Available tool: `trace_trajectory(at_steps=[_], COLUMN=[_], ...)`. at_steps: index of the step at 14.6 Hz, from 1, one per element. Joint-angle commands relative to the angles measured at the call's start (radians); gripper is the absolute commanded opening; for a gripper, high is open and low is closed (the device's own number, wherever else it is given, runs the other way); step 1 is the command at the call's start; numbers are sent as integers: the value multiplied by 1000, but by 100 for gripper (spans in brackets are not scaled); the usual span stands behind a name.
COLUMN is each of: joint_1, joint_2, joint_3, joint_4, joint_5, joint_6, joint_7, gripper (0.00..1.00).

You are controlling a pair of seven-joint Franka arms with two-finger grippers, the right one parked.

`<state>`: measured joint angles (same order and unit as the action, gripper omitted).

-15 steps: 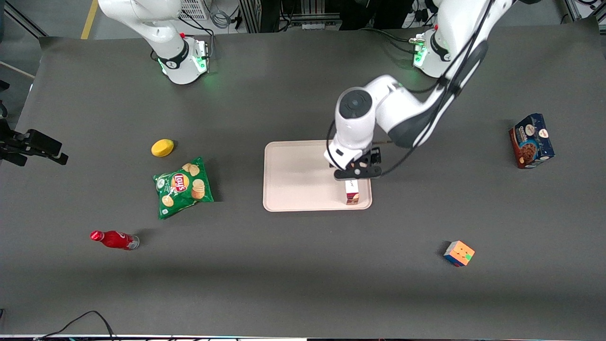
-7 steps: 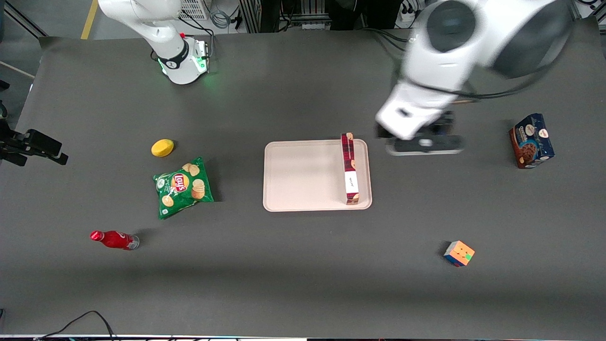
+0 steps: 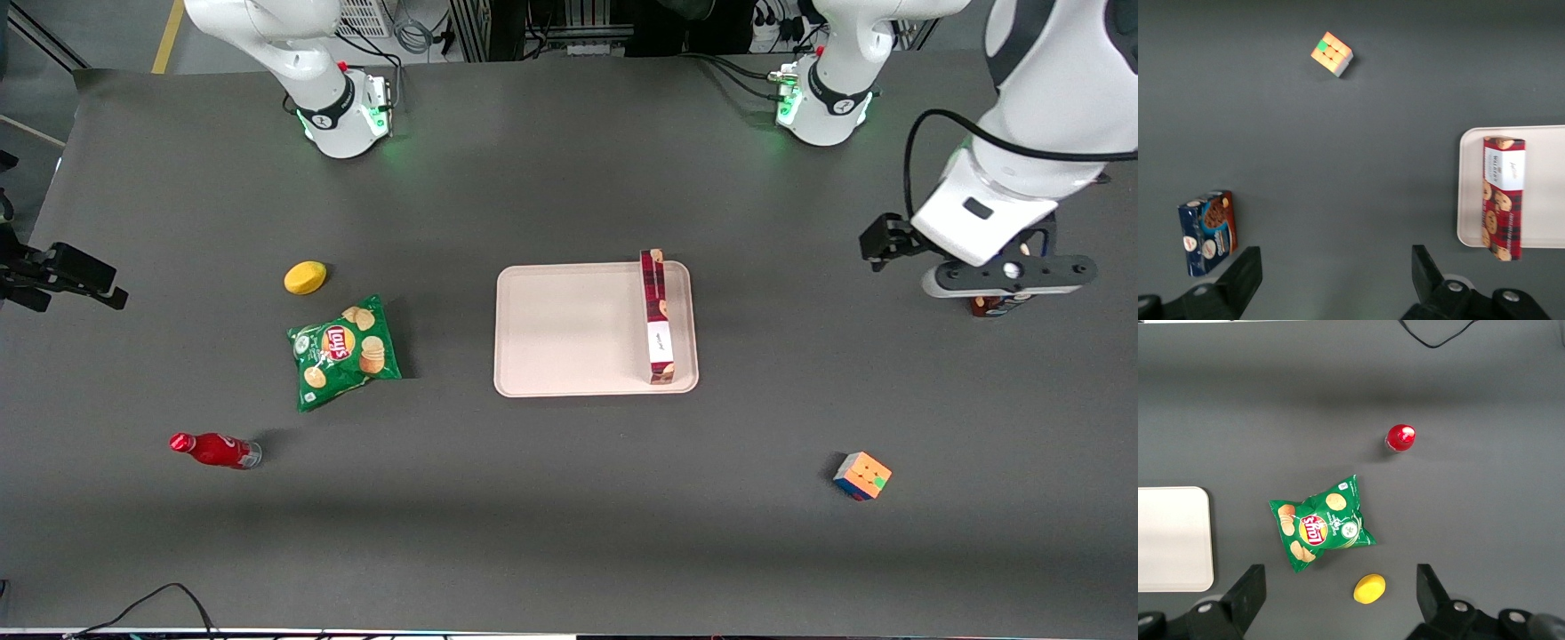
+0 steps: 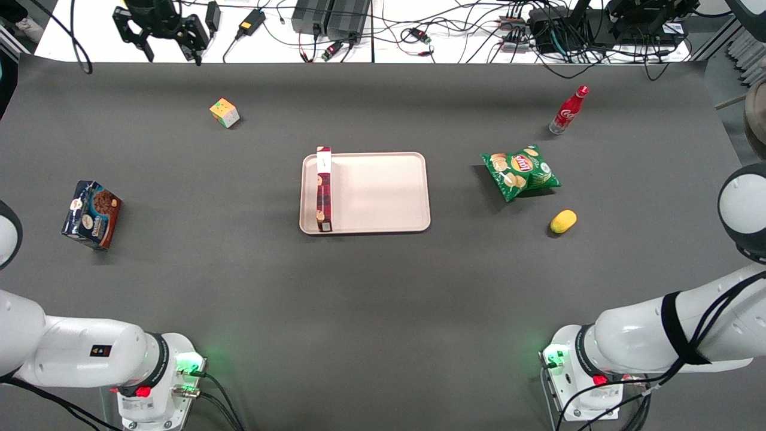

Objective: Place red cookie box on tray

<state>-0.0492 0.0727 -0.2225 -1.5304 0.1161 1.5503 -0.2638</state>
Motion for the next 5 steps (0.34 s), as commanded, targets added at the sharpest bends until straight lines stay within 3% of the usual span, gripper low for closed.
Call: trace_trajectory(at_steps=[1,5], joint_1=[-17,-14], joint_2=[-132,-149], joint_3=[81,100], joint_4=[-218,-255], joint_5=[-61,-113], joint_6=[152,197], joint_7=[72,74], gripper=[100,100])
